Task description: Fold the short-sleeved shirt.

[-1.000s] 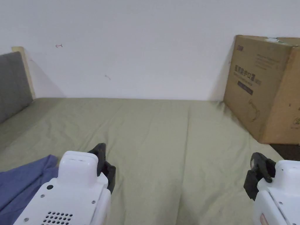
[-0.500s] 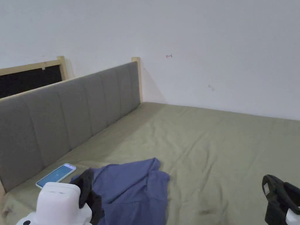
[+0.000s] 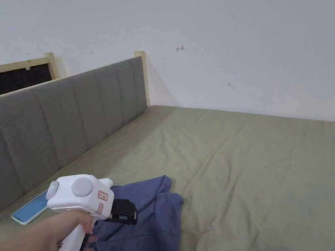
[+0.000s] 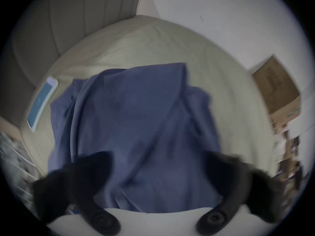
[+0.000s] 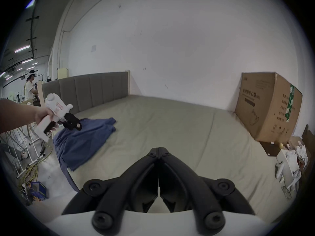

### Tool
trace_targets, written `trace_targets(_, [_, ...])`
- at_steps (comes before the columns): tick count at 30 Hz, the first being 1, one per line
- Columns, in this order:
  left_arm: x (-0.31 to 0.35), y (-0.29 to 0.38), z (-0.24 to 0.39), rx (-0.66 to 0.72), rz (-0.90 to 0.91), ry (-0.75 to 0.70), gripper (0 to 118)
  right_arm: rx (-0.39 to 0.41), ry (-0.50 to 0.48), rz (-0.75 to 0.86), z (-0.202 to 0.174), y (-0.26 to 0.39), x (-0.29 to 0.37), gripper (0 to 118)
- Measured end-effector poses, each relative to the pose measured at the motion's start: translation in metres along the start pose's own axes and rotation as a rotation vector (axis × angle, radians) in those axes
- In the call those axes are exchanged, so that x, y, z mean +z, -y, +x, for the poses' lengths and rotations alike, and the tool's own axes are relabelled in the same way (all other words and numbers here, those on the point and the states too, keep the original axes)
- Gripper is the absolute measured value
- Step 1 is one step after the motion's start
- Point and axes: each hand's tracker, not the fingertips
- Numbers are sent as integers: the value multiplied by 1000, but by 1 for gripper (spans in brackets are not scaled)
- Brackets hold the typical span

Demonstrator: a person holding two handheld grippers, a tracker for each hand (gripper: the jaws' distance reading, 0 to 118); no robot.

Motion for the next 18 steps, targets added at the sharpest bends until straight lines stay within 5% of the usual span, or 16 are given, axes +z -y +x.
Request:
trace_targets(4, [-44, 7, -1, -108, -145, -112, 111, -5, 47, -38, 16, 3, 0, 0])
trace_targets(5, [-49, 8, -5, -72, -289, -67, 101, -7, 53, -40, 19, 3, -1, 0])
trace_targets(7, [-31, 4, 1, -8, -115, -77, 85, -18, 60, -48, 23, 4, -3, 0])
trace_targets(9, [-13, 7, 15, -35, -16, -4, 0, -53, 49, -66, 23, 4, -5, 0])
trace_targets(11, [14, 9, 41, -176, 64, -51, 0, -79, 37, -62, 23, 3, -4, 0])
trace_targets(18, [166, 13, 136, -297, 677, 300, 0, -146, 7, -13, 29, -3, 21, 0])
